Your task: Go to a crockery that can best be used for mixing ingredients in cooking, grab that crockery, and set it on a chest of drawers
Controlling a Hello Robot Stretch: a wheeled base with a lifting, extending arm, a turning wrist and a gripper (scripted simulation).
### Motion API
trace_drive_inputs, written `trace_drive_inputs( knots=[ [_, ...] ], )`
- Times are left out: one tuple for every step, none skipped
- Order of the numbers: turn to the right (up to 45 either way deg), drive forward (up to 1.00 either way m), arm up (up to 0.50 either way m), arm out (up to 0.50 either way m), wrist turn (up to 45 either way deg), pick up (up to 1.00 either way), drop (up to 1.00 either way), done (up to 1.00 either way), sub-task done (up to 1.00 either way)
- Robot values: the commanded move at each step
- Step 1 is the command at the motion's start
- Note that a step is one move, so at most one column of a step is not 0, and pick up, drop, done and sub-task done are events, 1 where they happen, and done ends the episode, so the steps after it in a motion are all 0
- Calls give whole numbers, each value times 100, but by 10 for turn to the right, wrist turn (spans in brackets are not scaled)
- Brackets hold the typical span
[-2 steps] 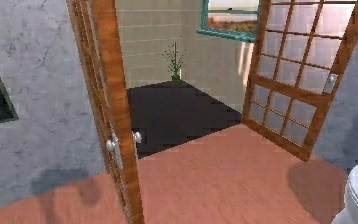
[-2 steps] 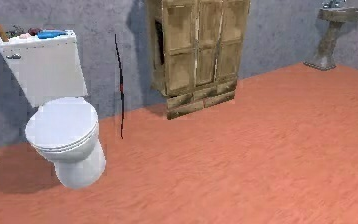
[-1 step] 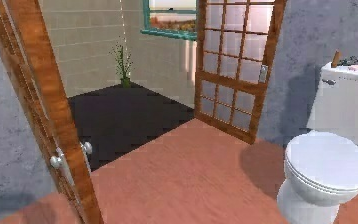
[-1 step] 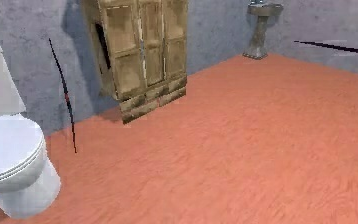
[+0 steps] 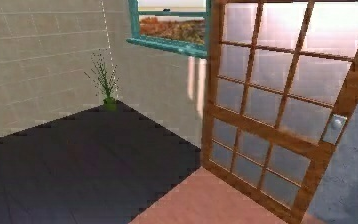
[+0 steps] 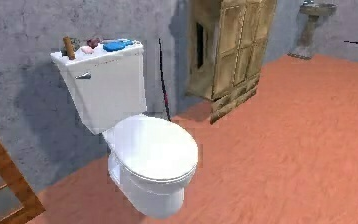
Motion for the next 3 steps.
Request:
trace_drive_inputs(
  knots=[
    [90, 0, 0, 0, 0, 0, 0, 0, 0],
    [0, 5, 0, 0, 0, 0, 0, 0, 0],
    [-450, 0, 0, 0, 0, 0, 0, 0, 0]
  ],
)
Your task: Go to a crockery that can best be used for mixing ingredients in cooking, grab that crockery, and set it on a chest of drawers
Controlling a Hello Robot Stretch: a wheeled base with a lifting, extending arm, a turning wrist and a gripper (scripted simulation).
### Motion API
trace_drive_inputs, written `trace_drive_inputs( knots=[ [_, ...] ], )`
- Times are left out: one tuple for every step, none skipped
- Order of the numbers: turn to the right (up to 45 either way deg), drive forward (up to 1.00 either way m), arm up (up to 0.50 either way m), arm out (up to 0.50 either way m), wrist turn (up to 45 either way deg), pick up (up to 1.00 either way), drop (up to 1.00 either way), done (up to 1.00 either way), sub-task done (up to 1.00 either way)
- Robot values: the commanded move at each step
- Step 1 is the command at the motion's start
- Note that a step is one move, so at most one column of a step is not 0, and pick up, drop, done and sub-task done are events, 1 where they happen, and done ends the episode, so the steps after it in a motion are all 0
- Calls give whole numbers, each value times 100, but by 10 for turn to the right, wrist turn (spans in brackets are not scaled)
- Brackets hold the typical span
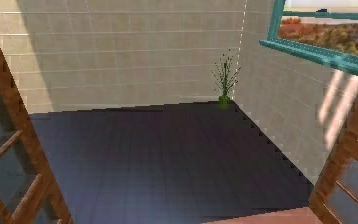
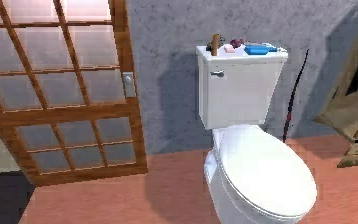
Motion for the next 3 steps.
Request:
trace_drive_inputs(
  knots=[
    [-90, 0, 0, 0, 0, 0, 0, 0, 0],
    [0, 100, 0, 0, 0, 0, 0, 0, 0],
    [-120, 0, 0, 0, 0, 0, 0, 0, 0]
  ],
)
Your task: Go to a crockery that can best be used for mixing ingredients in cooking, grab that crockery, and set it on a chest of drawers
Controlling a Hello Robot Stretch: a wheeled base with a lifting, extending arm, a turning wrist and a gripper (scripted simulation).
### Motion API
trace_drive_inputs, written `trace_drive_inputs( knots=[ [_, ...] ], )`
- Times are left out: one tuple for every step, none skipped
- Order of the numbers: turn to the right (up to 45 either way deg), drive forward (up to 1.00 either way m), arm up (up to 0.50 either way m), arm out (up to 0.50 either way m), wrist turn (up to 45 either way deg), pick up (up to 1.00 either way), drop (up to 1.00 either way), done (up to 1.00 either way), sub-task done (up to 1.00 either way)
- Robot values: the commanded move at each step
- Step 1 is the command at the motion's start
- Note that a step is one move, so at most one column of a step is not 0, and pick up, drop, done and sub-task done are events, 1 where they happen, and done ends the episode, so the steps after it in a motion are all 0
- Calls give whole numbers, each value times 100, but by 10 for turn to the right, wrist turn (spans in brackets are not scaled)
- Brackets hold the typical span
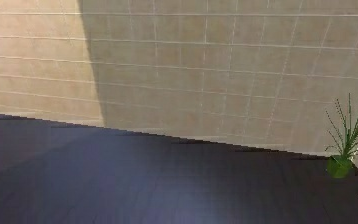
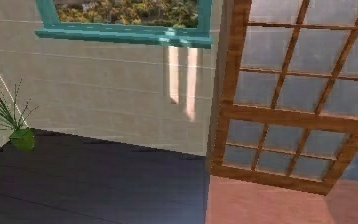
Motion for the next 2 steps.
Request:
trace_drive_inputs(
  knots=[
    [0, 5, 0, 0, 0, 0, 0, 0, 0],
    [-270, 0, 0, 0, 0, 0, 0, 0, 0]
  ],
)
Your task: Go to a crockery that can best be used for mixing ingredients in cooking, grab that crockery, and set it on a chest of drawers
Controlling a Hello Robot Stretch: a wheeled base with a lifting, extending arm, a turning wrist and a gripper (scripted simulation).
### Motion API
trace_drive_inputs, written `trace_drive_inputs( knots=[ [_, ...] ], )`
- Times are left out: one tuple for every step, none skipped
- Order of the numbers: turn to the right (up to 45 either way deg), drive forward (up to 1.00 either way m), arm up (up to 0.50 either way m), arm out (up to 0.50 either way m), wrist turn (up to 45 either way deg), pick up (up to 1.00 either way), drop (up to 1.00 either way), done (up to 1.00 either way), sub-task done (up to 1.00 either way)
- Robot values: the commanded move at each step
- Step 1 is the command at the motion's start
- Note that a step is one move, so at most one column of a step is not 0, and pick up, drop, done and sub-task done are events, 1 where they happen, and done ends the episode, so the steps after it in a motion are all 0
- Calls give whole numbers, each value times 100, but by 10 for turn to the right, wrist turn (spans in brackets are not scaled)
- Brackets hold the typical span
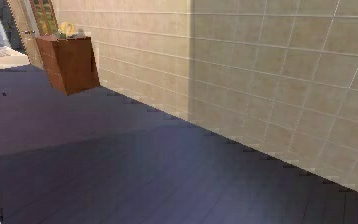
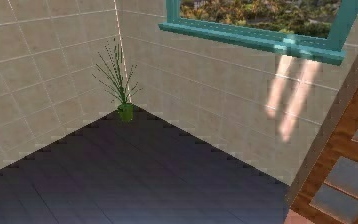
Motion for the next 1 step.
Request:
trace_drive_inputs(
  knots=[
    [0, 15, 0, 0, 0, 0, 0, 0, 0]
  ],
)
